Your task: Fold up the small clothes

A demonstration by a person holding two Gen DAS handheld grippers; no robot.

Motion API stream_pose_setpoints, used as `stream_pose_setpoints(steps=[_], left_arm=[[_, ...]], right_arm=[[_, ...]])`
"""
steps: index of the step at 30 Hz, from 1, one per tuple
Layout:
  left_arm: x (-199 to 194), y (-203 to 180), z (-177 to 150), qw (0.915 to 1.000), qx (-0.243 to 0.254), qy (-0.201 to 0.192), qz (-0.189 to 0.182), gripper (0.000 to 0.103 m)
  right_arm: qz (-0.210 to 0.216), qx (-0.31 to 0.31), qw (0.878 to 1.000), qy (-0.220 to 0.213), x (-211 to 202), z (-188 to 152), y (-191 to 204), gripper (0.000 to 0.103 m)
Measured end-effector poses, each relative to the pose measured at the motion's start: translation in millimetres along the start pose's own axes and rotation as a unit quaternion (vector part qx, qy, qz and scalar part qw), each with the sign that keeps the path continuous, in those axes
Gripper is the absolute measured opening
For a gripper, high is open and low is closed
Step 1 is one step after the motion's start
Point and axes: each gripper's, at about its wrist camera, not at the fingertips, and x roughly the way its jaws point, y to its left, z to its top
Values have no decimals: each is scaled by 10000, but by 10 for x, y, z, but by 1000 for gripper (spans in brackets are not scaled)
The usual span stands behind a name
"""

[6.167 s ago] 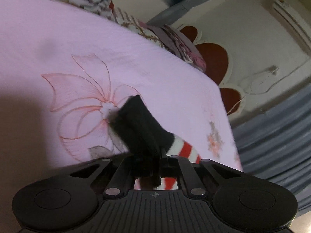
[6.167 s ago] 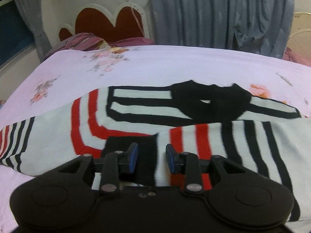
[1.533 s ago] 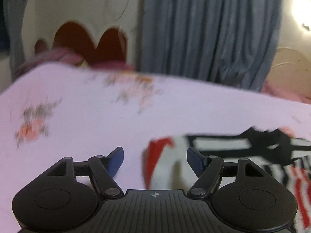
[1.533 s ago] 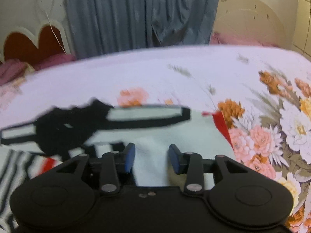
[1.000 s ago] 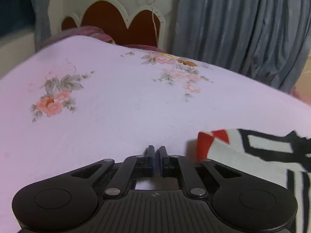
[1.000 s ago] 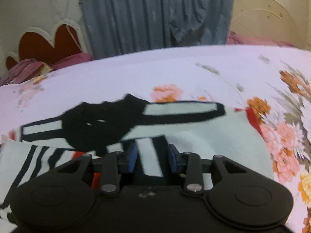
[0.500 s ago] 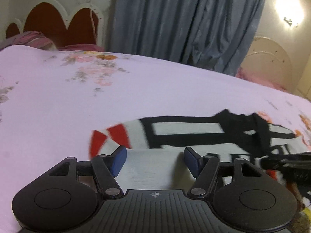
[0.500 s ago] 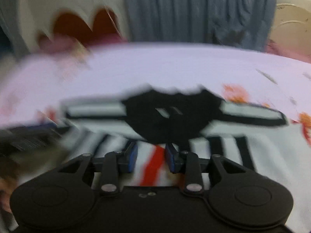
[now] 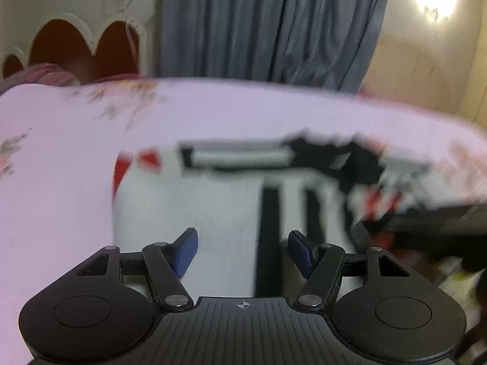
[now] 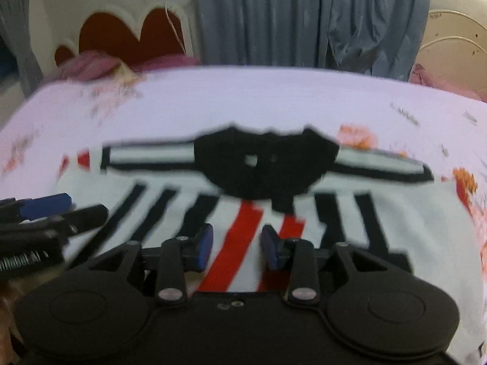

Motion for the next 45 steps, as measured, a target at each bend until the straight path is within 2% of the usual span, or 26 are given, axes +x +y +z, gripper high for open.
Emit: stream_pose_setpoints(steps=[3,9,13,14,16,20,22,25,32,41,45], left_arm=[[-41,-56,-3,9996,192,-24,193,66],[-118,65,-60,9998,147,-95,131,66],[-266,41,17,9999,-18,-23,148,66],[-299,15,34,9999,-54,41,119,66],[-395,-65,31,9999,-95,55,102,66],[-436,-217,-79,9998,-91,147,142,66],[-383,-233,-160,9995,-94,259,152,66],[-370,-244,-234,9996,20,198,194,66],[-390,-209,-282,9997,180,127,105,66],[-396,-265,-333,9992,320,-11,235,68],[-552,-216,-287,9997,71,-44,235,68]], right_arm=[[-199,66,9998,-54,-35,-30,-49,33],[-439,81,9990,-77,-210,-151,-303,33],[-405,236,9989,-73,-361,-184,-415,35],[-332,265,9990,-156,-421,-184,-401,39],[-87,245,9994,-212,-491,-196,-319,38],[152,-14,9997,-191,-519,-276,-88,37],[116,-112,9998,-88,-459,-336,-31,37],[131,-163,9997,-106,-428,-389,-51,37],[-529,296,9981,-124,-525,-415,-477,35],[-557,249,9979,-225,-463,-483,-508,38],[-603,189,9977,-242,-618,-455,-517,38]])
